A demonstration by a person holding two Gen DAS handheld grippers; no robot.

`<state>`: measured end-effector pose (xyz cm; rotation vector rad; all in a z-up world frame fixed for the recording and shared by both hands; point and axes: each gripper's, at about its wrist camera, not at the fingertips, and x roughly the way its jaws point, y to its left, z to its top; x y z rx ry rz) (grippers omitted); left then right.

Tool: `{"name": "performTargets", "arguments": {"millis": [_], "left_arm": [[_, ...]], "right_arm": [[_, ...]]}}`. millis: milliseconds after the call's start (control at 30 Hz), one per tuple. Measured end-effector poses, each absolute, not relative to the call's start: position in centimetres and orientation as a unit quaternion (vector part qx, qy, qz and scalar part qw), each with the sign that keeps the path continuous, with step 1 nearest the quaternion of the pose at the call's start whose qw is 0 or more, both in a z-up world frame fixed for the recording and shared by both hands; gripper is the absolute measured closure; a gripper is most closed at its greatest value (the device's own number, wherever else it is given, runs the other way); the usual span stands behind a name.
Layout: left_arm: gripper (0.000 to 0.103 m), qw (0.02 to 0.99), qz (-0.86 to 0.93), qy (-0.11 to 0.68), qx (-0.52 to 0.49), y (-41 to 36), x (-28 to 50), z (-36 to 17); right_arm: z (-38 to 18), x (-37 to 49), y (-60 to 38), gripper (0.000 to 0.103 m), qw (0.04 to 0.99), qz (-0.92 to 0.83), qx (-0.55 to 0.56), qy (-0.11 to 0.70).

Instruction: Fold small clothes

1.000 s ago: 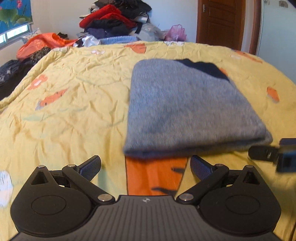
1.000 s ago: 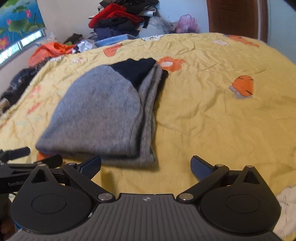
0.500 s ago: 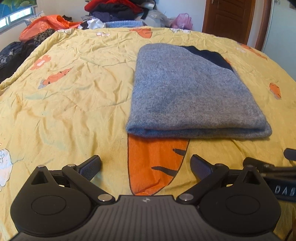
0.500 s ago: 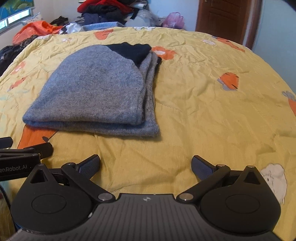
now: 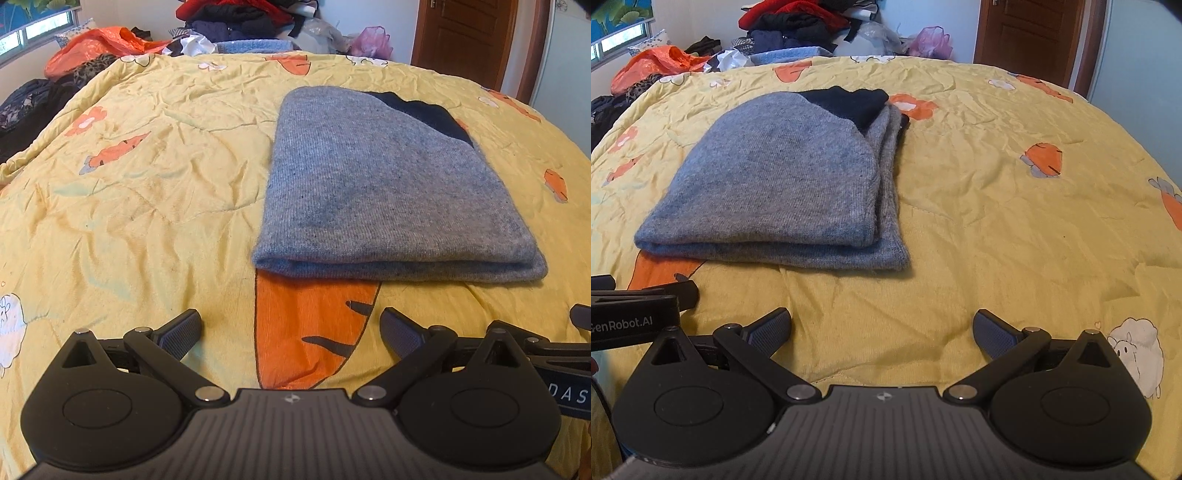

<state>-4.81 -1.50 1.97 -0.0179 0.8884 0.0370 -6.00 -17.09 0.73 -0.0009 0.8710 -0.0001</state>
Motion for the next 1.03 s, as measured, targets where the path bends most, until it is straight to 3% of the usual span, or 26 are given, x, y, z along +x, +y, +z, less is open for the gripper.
{"name": "performTargets", "arguments": {"millis": [200,533,1033], "left_arm": [[0.0,0.919,0.023,0.395,-0.006,-1.6,-5.7,1.6],[0.0,0.9,0.007,0.435,-0.005,-1.6,-5.1,2.4],[0.0,0.925,-0.01,0.379,-0.002,-0.6,-7.1,4.7]], "right_arm": [[0.7,-5.9,-17.1,0.0,0.905,0.001,0.0,0.425],[1.2,-5.5,-17.4,0.0,0.896,0.017,0.001,0.445],[2.7,-5.9,-18.1,0.0,0.903,0.041,0.014,0.426]]}}
